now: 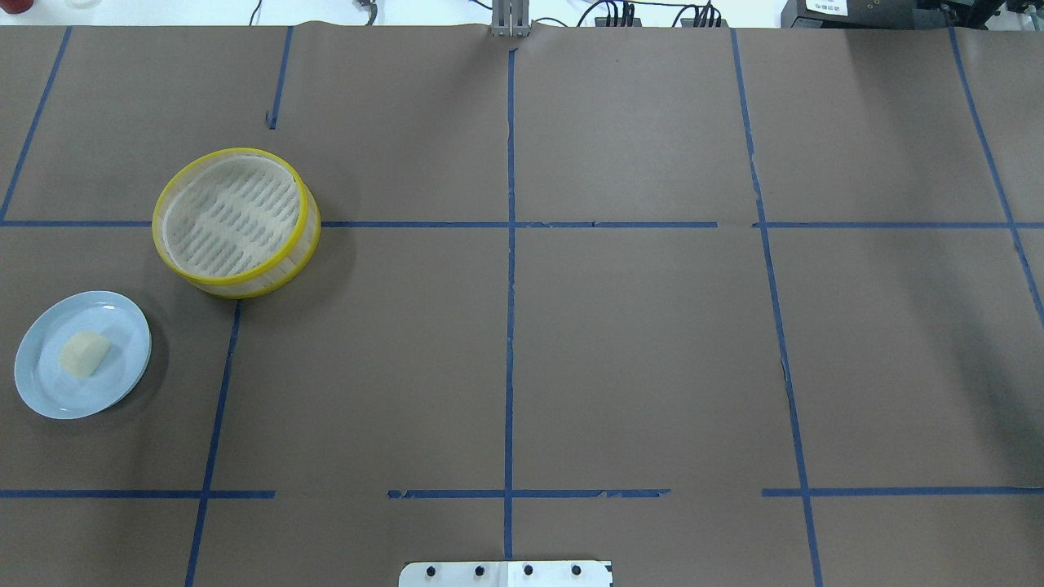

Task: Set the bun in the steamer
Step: 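Move the left gripper down over the bun on the blue plate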

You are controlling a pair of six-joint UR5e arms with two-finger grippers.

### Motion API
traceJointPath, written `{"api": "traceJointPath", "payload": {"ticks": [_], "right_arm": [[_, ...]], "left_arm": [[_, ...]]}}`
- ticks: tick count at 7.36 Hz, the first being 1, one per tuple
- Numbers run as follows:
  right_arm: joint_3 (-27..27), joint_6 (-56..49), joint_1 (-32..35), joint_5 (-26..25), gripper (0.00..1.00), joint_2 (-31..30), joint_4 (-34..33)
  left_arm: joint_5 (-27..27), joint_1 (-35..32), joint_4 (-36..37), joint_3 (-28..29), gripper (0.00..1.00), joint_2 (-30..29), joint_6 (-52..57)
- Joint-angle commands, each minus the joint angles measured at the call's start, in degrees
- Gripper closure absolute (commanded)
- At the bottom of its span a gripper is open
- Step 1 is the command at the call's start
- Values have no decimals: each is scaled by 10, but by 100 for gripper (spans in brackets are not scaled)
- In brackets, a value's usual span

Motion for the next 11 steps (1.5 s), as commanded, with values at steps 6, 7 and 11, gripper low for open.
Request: {"api": "traceJointPath", "payload": {"ticks": [6,7,11], "right_arm": [[0,0,0,0,0,0,0],[0,0,0,0,0,0,0],[0,1,0,0,0,0,0]], "left_arm": [[16,6,11,-85,0,-18,-32],[17,27,11,-129,0,-8,-89],[85,227,-24,-215,0,21,-320]]}}
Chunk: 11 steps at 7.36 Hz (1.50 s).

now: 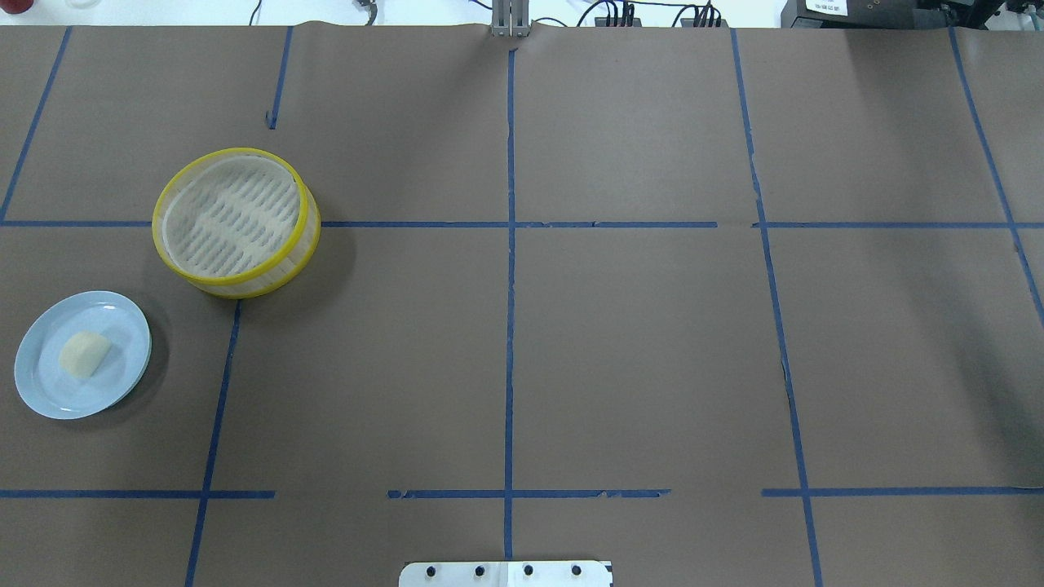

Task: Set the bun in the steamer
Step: 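Move the left gripper down over the bun on the blue plate, then lower the left gripper around the pale bun and close on it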

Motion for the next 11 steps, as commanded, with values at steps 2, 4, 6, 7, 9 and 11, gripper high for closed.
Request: {"api": "traceJointPath", "payload": {"ticks": [2,4,6,7,9,11], "right_arm": [[0,0,0,0,0,0,0],[-1,0,-1,0,0,0,0],[0,0,0,0,0,0,0],[0,0,0,0,0,0,0],[0,0,0,0,0,0,0],[0,0,0,0,0,0,0]], "left_arm": [[58,149,-171,-8,0,71,-205],[61,183,-248,36,0,85,-243],[65,199,-284,72,0,82,-245],[75,209,-284,74,0,81,-245],[76,226,-284,80,0,75,-246],[76,240,-285,108,0,50,-253]]}}
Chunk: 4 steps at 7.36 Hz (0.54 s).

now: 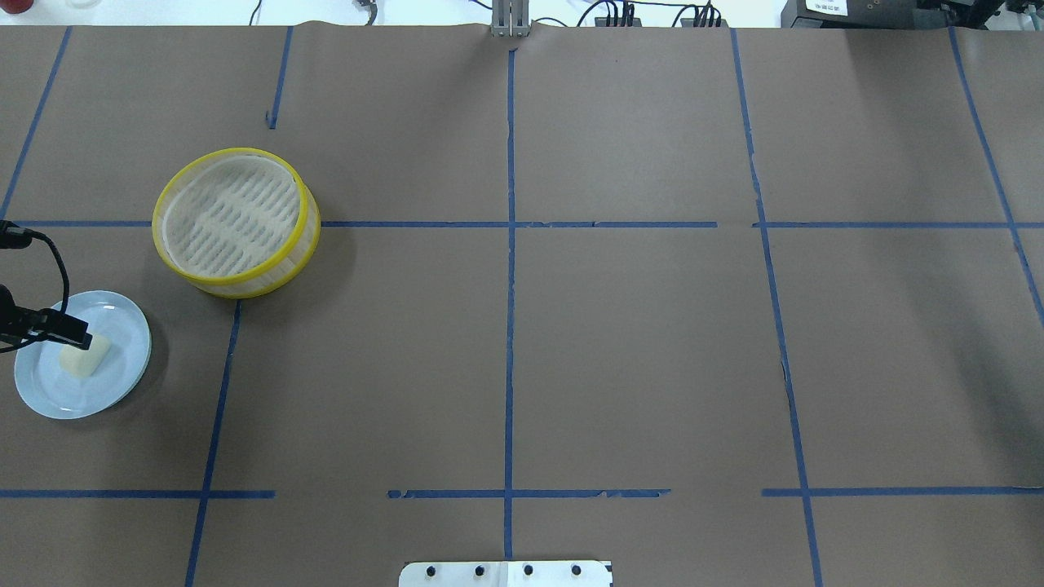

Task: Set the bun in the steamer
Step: 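Lower the left gripper around the pale bun and close on it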

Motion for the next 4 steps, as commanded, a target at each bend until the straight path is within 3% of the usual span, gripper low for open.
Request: {"api": "traceJointPath", "payload": {"ticks": [1,4], "right_arm": [[-1,0,0,0,0,0,0],[0,-1,0,0,0,0,0]], "left_arm": [[9,14,-2,22,0,-13,-2],[11,20,-26,36,0,-13,-2]]}}
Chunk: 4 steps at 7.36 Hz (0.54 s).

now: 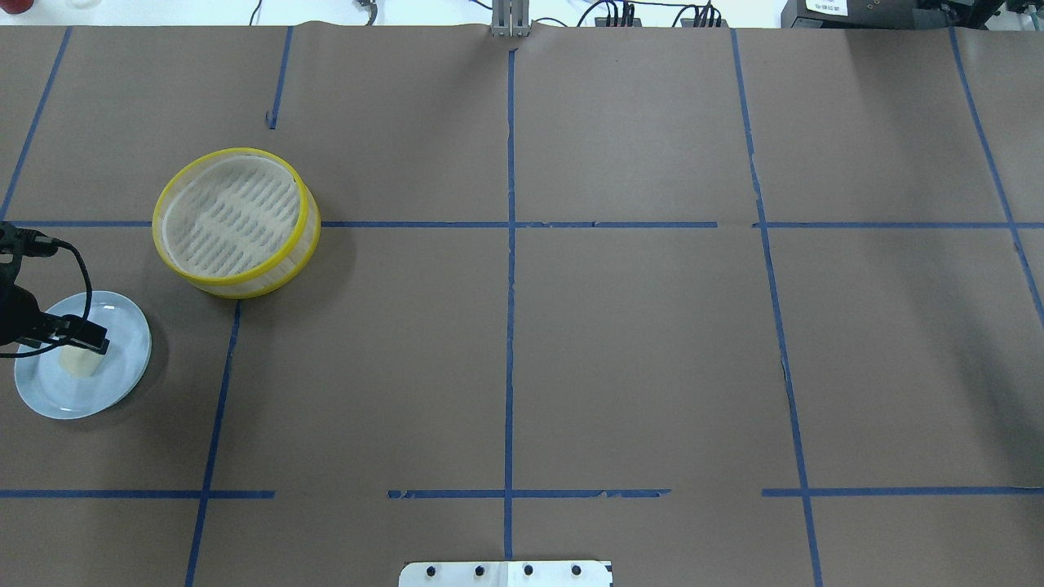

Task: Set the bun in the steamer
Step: 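Lower the left gripper around the pale bun and close on it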

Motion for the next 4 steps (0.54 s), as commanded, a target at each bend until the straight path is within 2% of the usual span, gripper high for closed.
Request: {"api": "traceJointPath", "payload": {"ticks": [1,4], "right_arm": [[0,0,0,0,0,0,0],[0,1,0,0,0,0,0]], "left_arm": [[0,5,-4,3,0,0,-1],[-2,18,-4,3,0,1,-2]]}}
